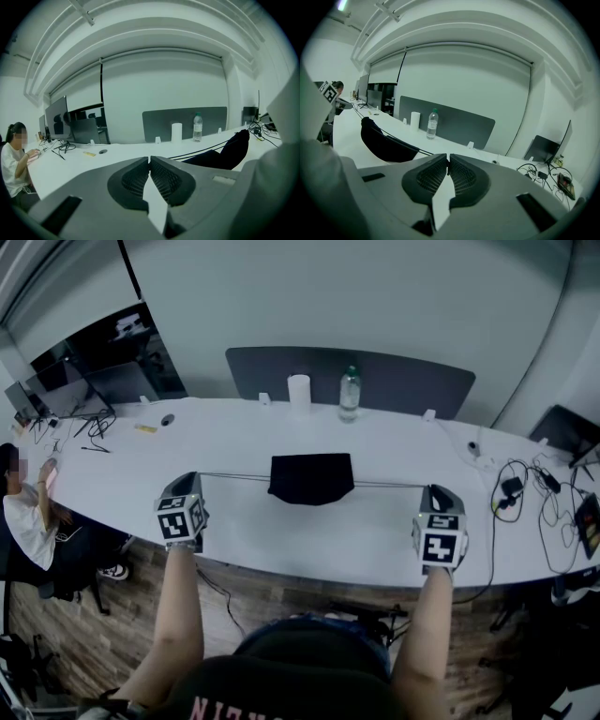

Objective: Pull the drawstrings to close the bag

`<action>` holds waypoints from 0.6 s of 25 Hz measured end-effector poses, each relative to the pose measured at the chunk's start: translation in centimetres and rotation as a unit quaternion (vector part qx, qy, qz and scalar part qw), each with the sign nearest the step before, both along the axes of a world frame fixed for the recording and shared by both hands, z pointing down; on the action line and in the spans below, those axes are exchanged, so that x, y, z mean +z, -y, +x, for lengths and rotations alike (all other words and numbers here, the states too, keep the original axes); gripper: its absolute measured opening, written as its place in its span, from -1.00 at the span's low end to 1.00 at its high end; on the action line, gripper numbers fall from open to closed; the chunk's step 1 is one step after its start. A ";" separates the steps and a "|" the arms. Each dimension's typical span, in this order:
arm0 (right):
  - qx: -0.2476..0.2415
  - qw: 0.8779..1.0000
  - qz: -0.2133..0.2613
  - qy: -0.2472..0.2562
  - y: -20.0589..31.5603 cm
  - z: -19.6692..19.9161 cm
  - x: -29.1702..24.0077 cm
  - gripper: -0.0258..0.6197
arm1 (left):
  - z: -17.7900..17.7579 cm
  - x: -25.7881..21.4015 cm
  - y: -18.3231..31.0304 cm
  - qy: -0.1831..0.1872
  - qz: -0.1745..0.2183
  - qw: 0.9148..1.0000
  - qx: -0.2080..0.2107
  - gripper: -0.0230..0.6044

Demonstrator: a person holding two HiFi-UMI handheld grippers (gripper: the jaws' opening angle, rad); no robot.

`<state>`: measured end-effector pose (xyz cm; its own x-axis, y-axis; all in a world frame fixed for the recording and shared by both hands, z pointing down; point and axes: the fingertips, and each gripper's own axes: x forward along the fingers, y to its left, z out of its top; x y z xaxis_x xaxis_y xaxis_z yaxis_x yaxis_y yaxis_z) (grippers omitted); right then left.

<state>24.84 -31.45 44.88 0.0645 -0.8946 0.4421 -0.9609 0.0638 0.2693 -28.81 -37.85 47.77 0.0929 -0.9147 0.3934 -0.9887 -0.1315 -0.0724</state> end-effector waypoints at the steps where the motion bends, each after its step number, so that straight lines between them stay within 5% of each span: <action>1: 0.001 1.000 0.001 0.002 0.0 0.0 -0.1 -0.89 | 0.0 -0.1 0.0 -0.001 0.001 1.000 0.000 -0.89; 15: 0.025 0.998 0.058 0.027 2.5 -0.9 -4.6 -0.89 | 0.2 -2.5 1.3 -0.043 0.029 0.998 -0.037 -0.89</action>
<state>23.95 -33.94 40.26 0.0889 -0.9364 0.3396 -0.9754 -0.0127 0.2202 -28.60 -39.10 45.24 0.0557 -0.9415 0.3325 -0.9984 -0.0565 0.0075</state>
